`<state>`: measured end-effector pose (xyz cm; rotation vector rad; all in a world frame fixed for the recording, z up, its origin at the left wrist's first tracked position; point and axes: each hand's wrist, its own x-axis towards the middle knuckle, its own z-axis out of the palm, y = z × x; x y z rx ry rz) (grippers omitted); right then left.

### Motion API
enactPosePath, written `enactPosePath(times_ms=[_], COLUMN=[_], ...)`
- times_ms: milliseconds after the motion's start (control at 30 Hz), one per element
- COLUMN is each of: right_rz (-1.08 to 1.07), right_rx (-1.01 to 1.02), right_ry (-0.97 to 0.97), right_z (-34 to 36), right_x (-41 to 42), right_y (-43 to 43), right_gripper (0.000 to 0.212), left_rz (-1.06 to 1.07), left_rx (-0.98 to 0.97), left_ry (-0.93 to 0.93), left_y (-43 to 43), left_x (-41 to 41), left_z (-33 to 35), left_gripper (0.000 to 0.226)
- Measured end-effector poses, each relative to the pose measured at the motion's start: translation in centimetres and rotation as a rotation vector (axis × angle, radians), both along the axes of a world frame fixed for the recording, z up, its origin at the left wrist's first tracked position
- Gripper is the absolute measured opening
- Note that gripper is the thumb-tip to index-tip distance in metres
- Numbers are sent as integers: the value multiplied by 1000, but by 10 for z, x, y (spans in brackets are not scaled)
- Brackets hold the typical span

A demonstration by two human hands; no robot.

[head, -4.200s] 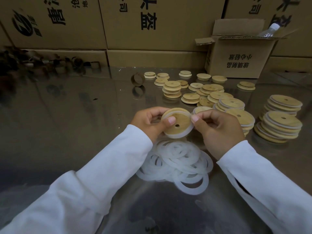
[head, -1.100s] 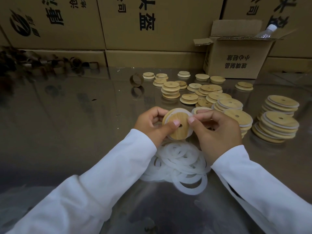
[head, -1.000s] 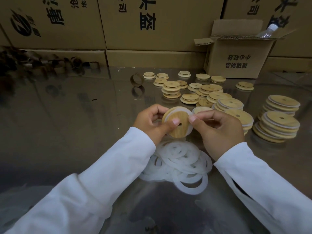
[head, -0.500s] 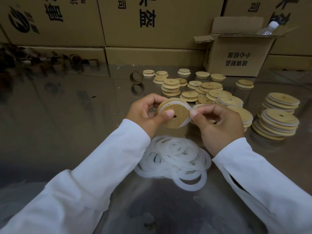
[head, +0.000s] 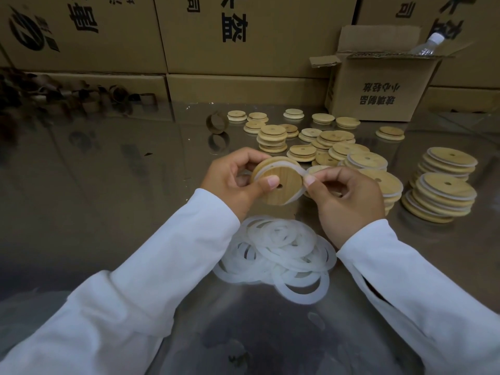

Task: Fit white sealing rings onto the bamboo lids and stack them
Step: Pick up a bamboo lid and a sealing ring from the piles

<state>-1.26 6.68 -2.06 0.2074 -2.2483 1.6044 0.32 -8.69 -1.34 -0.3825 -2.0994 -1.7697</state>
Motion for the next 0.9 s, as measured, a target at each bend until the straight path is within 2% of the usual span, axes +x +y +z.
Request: enactPosePath(times_ms=[433, 633, 767, 900], right_rz=[14, 5, 100, 204], right_rx=[12, 8, -34, -89], right_ry=[83, 46, -7, -22], right_z=[-1, 0, 2, 3], right_x=[5, 2, 3, 5], right_y=[-6, -2, -1, -1], right_gripper=[18, 16, 15, 13], left_rz=[57, 9, 5, 29], left_rx=[29, 17, 21, 77], left_ry=[38, 25, 15, -70], left_y=[0, 0, -4, -7], left_x=[-1, -1, -1, -1], left_z=[3, 2, -1, -8], left_gripper=[22, 24, 24, 19])
